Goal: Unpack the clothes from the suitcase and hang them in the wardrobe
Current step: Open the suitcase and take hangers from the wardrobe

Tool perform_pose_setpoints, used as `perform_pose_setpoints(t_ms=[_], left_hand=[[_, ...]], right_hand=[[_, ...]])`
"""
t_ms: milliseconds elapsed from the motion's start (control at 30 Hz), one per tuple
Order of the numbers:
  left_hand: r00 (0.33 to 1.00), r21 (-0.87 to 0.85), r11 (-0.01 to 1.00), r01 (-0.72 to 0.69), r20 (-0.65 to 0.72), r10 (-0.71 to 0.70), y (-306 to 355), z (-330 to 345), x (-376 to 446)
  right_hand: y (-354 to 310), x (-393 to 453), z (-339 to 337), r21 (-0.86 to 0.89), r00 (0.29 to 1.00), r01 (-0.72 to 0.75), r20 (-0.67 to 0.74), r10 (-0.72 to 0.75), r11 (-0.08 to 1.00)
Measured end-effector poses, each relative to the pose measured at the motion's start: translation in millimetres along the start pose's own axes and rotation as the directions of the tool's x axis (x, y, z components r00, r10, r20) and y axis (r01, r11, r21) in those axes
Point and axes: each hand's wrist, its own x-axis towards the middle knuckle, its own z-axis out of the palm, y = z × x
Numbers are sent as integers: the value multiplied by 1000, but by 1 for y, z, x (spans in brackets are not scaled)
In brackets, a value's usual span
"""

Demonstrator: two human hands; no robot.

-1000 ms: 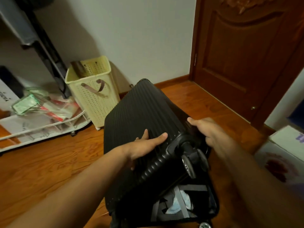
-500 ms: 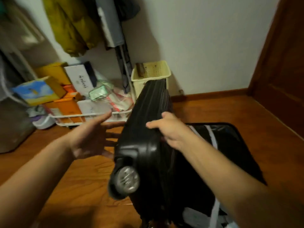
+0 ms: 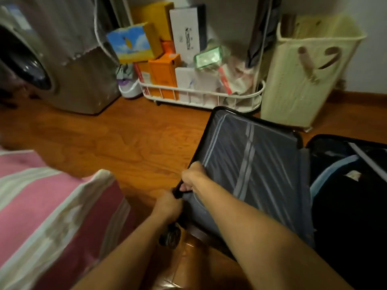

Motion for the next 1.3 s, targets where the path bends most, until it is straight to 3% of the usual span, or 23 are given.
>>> perform_pose_setpoints(t_ms=[100,167,200,267,333,367,433,467,533,600,667,700,733,800,833,900,967,1033,1100,1233,1300], left_hand=[[1000,-59,998,-5,0,5,-60,8,40],[998,-132,990,57,-23,-60,-93,12,57],[995,-168,982,88,-35,-95,-97,15,57],[986,-183,975,127,-88,-144,-98,23,51],[970,-22,988,155,-189,-156,-98,37,45],[966,129,981,148,-231,-115,-96,46,38],[953,474,879,-52,-239,185,-86,74,24],[917,589,780,-214,-154,367,-82,87,21],[793,630,566,-532,134,595,-58,116,19],[642,577,367,-729,394,657,-28,145,17],[504,547,142,-825,600,621,0,170,12],[477,535,78,-841,666,573,13,177,10],[488,537,71,-841,694,529,24,183,7],[524,557,97,-825,687,504,45,193,-6],[528,557,111,-823,677,513,51,199,-16],[582,559,203,-804,667,465,55,216,-44],[639,551,325,-769,684,353,46,238,-71],[668,583,356,-730,719,191,31,255,-96],[717,649,337,-682,685,130,24,263,-115],[811,730,416,-542,584,31,35,266,-144],[820,740,446,-503,572,-24,39,268,-143]], right_hand=[[38,29,17,167,985,-44,172,15,985],[61,34,7,206,967,42,238,-92,978],[76,34,-5,199,964,127,208,-168,972],[118,25,-45,57,940,341,11,-342,938],[175,9,-107,-243,835,438,-248,-492,866],[202,-2,-143,-391,783,389,-337,-523,834],[252,-27,-223,-552,747,134,-490,-450,823],[273,-40,-259,-580,748,-11,-545,-378,815],[310,-65,-321,-614,726,-234,-626,-285,754],[334,-84,-361,-643,688,-327,-665,-292,693],[341,-96,-376,-651,672,-328,-671,-315,685],[345,-102,-380,-632,658,-333,-688,-307,700],[349,-108,-382,-634,657,-338,-688,-308,696],[363,-131,-380,-691,729,-390,-635,-253,609],[374,-146,-378,-675,776,-426,-615,-142,602],[400,-171,-375,-605,810,-494,-581,78,624],[427,-188,-368,-576,852,-466,-497,164,672],[448,-196,-359,-598,876,-439,-451,171,671],[461,-201,-349,-578,874,-431,-457,162,693],[458,-217,-336,-646,885,-437,-432,172,626],[470,-225,-327,-644,889,-432,-423,176,631]])
